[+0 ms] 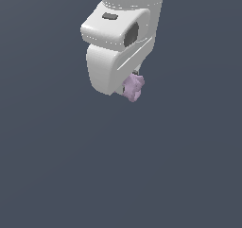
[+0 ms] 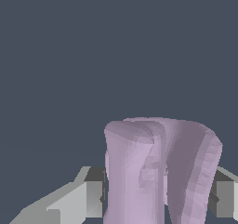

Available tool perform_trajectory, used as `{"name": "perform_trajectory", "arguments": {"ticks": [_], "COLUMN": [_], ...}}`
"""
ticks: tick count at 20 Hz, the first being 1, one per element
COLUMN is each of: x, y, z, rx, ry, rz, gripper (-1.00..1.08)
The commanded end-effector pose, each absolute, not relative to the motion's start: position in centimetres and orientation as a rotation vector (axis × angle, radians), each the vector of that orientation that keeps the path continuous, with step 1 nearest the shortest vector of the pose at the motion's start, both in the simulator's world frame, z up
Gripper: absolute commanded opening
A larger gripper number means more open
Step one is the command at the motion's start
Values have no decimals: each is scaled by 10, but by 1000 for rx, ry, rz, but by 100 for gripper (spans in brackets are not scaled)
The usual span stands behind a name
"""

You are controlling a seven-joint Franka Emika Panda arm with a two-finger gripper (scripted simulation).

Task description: Pick up the object and move it to a goal position.

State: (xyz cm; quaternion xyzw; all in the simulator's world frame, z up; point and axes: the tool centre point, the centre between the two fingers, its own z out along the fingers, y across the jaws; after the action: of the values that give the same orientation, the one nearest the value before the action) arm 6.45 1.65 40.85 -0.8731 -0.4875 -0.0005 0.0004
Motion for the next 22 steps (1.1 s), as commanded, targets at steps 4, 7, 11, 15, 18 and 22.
{"name": "perform_trajectory", "arguments": {"ticks": [4,7,11,15,18,22], "x": [73,77,81,84,85,86], "y": [18,19,20,21,21,21], "z": [434,445,456,463,466,469], "rx": [-2743,-2743,-2743,-2744,-2744,-2744], "ry": [-1530,-1530,-1530,-1531,-1531,-1531], "rz": [0,0,0,0,0,0], "gripper": [-100,-100,-100,-100,-100,-100]}}
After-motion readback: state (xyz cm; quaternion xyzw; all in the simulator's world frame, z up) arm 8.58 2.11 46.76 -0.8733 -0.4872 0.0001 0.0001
